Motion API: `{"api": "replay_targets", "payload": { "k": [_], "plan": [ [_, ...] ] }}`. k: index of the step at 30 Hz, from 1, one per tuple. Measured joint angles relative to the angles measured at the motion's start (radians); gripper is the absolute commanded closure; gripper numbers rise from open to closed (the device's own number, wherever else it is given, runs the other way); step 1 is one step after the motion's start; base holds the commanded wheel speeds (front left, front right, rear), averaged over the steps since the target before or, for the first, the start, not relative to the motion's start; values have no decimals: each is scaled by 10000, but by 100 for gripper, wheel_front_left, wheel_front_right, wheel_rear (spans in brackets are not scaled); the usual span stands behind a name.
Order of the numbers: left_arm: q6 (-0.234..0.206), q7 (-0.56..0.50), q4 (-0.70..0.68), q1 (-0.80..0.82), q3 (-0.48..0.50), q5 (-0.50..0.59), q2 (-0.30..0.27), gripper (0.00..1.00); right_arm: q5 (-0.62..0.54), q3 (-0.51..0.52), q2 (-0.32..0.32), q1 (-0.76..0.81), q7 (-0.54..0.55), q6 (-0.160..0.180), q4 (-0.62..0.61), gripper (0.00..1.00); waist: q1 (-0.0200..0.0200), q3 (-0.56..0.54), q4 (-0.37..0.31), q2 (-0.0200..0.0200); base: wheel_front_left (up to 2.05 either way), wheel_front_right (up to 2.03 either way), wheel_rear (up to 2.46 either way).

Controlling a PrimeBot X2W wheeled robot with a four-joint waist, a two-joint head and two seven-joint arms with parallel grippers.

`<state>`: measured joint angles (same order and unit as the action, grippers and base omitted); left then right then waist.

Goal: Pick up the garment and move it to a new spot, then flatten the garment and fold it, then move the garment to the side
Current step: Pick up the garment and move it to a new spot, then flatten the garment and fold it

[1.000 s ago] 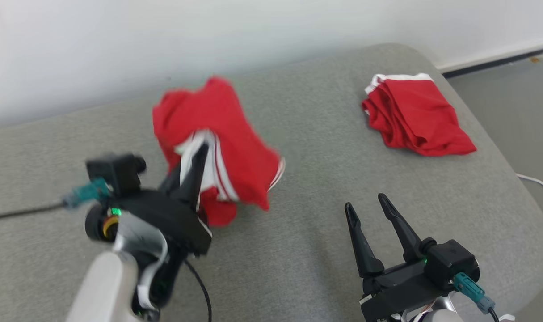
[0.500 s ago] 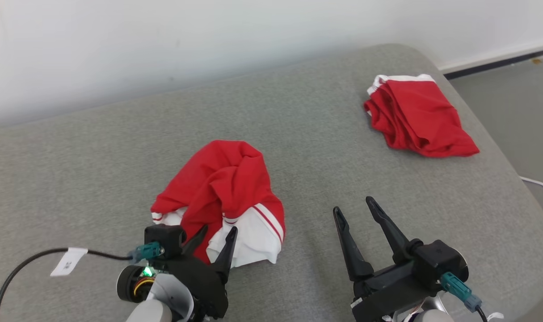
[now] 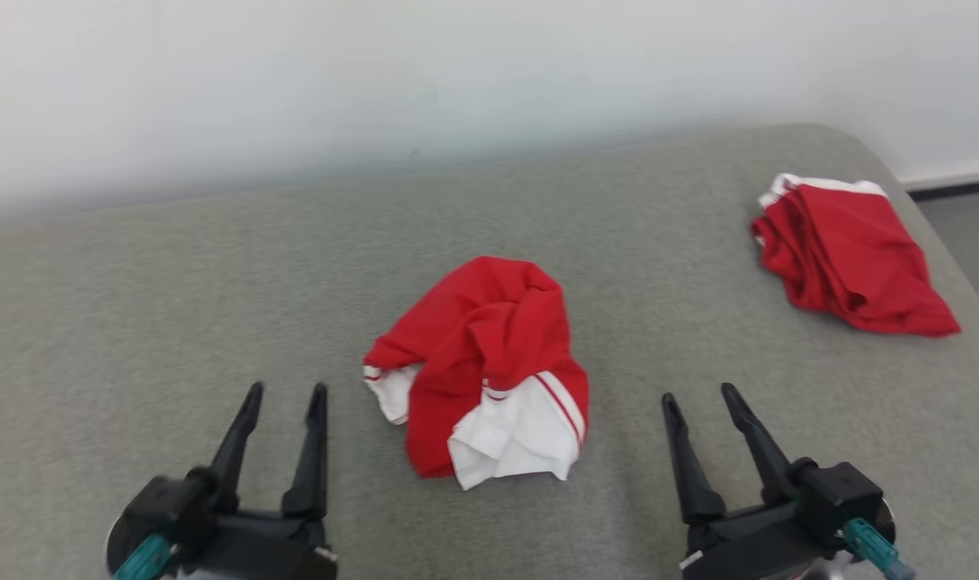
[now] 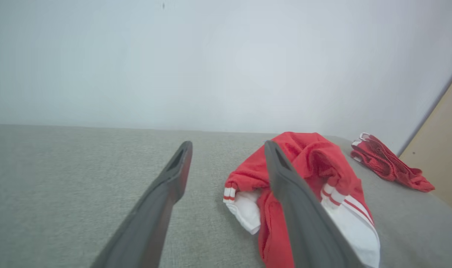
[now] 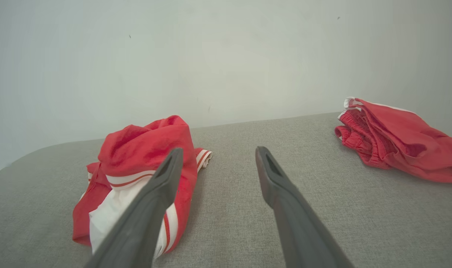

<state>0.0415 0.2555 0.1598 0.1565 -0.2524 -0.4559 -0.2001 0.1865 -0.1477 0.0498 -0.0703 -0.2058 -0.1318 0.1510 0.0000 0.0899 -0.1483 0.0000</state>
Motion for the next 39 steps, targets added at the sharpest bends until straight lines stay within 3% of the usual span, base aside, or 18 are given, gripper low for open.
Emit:
{"api": "replay_targets", "payload": {
  "k": [4, 12, 22, 39],
  "plan": [
    [-136, 69, -924, -781, 1085, 322, 299, 0, 2, 430, 2, 169, -228, 0, 209, 0, 0, -164, 461, 1, 0, 0, 0],
    [602, 71, -1753, -2217, 2556, 1269, 989, 0, -656, 1011, 4, 492, -485, 0, 236, 0, -1, -462, 1207, 0, 0, 0, 0],
    [826, 71, -1739, -3192, 3141, 2117, 1198, 0, -1005, 1120, 4, 855, -520, 0, 355, 0, -1, -723, 1403, 1, 0, 0, 0],
    [878, 71, -1975, -3609, 3296, 2330, 1381, 0, -1053, 1185, 4, 942, -545, 0, 462, 0, 0, -786, 1110, 0, 0, 0, 0]
  ]
}}
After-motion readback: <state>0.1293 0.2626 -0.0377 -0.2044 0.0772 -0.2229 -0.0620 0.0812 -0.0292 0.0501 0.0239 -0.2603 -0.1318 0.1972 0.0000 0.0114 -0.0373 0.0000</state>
